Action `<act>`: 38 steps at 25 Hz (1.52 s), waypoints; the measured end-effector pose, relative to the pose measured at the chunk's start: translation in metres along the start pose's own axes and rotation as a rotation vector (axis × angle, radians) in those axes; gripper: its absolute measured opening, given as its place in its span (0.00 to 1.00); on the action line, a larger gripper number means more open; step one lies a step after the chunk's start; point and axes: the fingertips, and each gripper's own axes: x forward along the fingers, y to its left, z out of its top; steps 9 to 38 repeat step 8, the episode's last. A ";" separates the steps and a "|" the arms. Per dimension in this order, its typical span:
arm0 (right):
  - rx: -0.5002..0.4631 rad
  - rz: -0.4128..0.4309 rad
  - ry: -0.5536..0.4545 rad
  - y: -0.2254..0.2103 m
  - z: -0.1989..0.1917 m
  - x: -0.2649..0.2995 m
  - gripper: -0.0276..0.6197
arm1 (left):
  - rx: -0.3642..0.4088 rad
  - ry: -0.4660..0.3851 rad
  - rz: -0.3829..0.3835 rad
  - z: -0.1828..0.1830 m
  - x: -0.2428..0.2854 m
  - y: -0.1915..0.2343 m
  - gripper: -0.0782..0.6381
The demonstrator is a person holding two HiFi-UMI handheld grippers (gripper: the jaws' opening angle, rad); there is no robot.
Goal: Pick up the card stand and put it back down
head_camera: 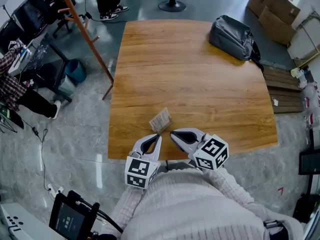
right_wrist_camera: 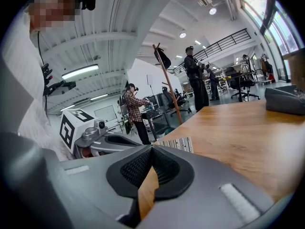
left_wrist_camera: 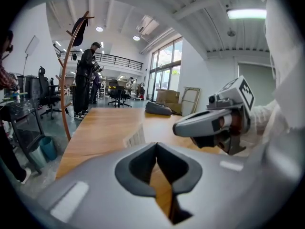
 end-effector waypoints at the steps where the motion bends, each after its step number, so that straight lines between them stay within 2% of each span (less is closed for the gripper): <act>1: 0.001 0.000 0.000 0.000 0.000 0.000 0.04 | 0.001 0.000 0.000 0.000 0.000 0.000 0.12; 8: 0.008 0.031 0.004 0.004 -0.003 0.001 0.04 | 0.002 0.017 0.009 -0.003 -0.001 -0.002 0.12; 38: 0.008 0.031 0.004 0.004 -0.003 0.001 0.04 | 0.002 0.017 0.009 -0.003 -0.001 -0.002 0.12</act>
